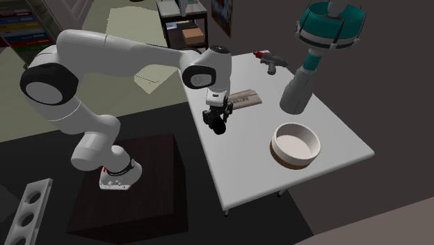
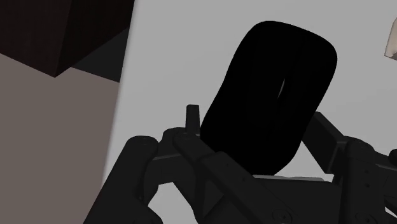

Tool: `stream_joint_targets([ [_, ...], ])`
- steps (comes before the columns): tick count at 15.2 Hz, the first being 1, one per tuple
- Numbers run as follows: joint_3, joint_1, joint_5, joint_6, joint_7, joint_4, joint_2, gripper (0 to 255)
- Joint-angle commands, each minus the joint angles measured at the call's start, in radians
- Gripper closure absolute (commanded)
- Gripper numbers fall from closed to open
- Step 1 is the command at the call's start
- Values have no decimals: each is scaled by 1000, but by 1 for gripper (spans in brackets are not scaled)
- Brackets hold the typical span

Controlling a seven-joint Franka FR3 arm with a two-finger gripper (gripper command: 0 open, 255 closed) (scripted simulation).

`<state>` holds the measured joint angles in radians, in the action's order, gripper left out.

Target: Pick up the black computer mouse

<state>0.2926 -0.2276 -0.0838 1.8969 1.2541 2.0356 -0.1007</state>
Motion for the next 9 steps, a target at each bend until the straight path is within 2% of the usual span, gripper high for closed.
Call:
stream_joint_targets([
  [1, 0, 0, 1, -15, -2, -11, -1, 255],
  [9, -2, -1, 7, -121, -15, -106, -13, 255],
])
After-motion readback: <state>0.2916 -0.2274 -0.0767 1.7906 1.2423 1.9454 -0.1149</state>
